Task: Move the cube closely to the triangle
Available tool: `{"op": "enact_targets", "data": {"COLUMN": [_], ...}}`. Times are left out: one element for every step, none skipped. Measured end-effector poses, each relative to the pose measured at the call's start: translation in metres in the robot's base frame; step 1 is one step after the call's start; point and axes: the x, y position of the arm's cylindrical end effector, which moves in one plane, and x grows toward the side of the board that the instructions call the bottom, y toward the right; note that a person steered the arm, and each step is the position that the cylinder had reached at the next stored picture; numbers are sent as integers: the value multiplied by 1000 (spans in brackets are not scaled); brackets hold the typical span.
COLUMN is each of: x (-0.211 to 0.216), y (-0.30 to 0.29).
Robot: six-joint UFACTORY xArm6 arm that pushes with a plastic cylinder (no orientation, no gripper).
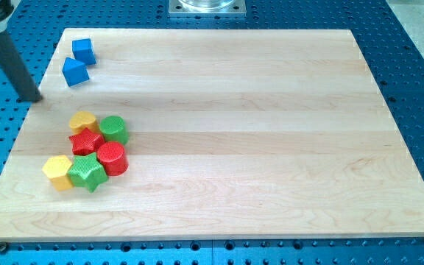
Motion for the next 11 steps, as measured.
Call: {"op": "enact_targets", "data": {"x": [-52, -102, -102, -138, -165, -164, -145, -114, -101, -101, -104], "y": [30, 49, 49, 71, 93, 109, 108, 81, 58, 50, 64]}}
